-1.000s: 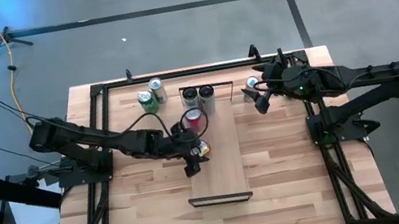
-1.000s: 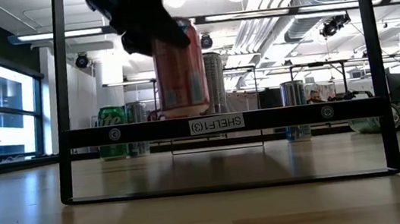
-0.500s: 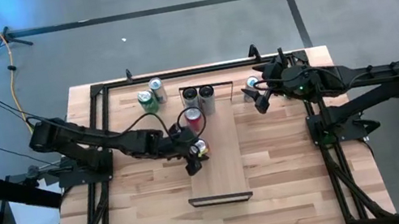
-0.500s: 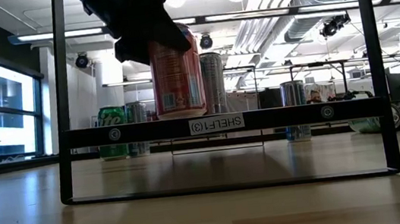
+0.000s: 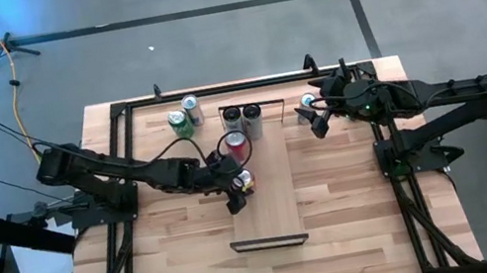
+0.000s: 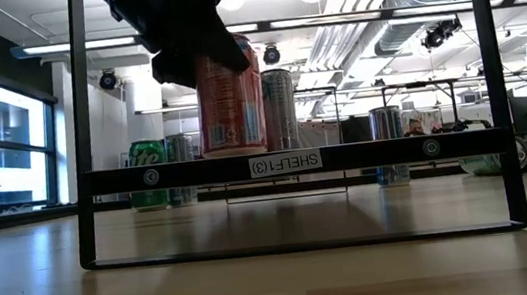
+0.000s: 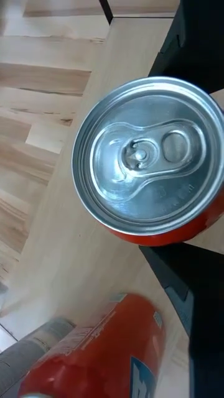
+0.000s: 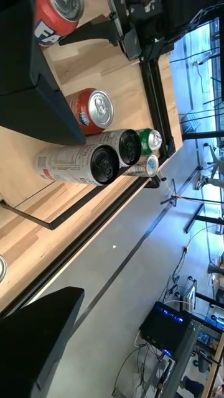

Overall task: Place canned beverage on shelf
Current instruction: Put the left red soda can, aligned with the other red soda can on the shelf

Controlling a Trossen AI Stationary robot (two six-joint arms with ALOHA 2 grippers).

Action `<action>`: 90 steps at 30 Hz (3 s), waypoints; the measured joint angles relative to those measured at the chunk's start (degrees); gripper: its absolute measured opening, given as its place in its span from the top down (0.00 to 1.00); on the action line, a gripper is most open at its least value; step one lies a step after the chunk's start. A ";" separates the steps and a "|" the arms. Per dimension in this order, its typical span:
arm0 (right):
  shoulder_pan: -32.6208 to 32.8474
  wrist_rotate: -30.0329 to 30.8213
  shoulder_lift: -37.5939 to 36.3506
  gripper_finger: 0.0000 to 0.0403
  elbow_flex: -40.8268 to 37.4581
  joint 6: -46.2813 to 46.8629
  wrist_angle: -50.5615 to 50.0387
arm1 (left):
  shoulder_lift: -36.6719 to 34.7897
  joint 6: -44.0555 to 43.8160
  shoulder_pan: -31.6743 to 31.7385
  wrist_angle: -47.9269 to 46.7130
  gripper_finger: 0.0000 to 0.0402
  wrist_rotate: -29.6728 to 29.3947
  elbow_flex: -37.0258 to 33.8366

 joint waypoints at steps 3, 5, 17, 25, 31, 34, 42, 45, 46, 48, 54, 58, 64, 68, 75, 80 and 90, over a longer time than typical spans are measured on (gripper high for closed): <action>0.00 0.00 0.00 0.07 0.00 0.00 -0.04 | 0.43 0.04 0.33 -0.01 0.27 -0.01 0.04; 0.00 0.00 0.00 0.07 0.00 -0.02 -0.15 | 0.43 0.04 0.37 0.04 0.27 -0.05 0.04; 0.00 0.00 0.00 0.07 0.00 -0.02 -0.47 | 0.43 0.10 0.53 0.21 0.26 0.00 0.04; 0.00 0.00 0.00 0.07 0.00 -0.03 -0.45 | 0.41 0.57 0.74 0.87 0.26 -0.19 0.04; 0.00 0.00 0.00 0.07 0.00 -0.04 -0.45 | 0.41 0.66 0.74 0.85 0.26 -0.21 0.04; 0.00 0.00 0.00 0.07 0.00 -0.04 -0.45 | 0.41 0.66 0.76 0.85 0.26 -0.21 0.04; 0.00 0.00 0.00 0.07 0.00 -0.04 -0.45 | 0.87 0.61 0.74 0.54 0.26 0.43 0.04; 0.00 0.02 0.00 0.07 0.00 -0.04 -0.45 | 1.30 0.59 0.74 0.89 0.26 1.07 0.09; 0.00 0.02 0.00 0.07 0.00 -0.04 -0.45 | 1.33 0.59 0.74 0.58 0.26 1.08 0.06; 0.00 0.02 0.00 0.07 0.00 -0.04 -0.45 | 1.33 0.59 0.74 0.81 0.26 1.08 0.04; 0.00 0.02 -0.02 0.07 0.00 -0.04 -0.45 | 1.33 1.91 0.74 0.65 0.26 1.38 0.04; 0.00 0.02 -0.02 0.07 0.00 -0.04 -0.45 | 1.33 1.99 0.74 0.67 0.24 1.52 0.05; 0.00 0.02 -0.02 0.07 0.00 -0.04 -0.45 | 1.26 2.01 0.74 0.87 0.14 1.47 0.09; 0.00 0.02 -0.02 0.07 0.00 -0.04 -0.45 | 1.26 2.02 0.75 0.70 0.07 1.48 0.10; 0.00 0.02 -0.02 0.07 0.00 -0.04 -0.45 | 0.56 0.21 3.24 0.31 0.01 8.65 0.24; 0.00 0.08 -0.04 0.07 0.00 -0.12 -0.53 | -0.87 3.48 6.58 -1.28 0.00 19.66 2.99; 0.00 0.35 -0.04 0.07 0.00 -0.30 -0.89 | -4.82 5.45 11.72 -3.47 0.01 27.29 6.99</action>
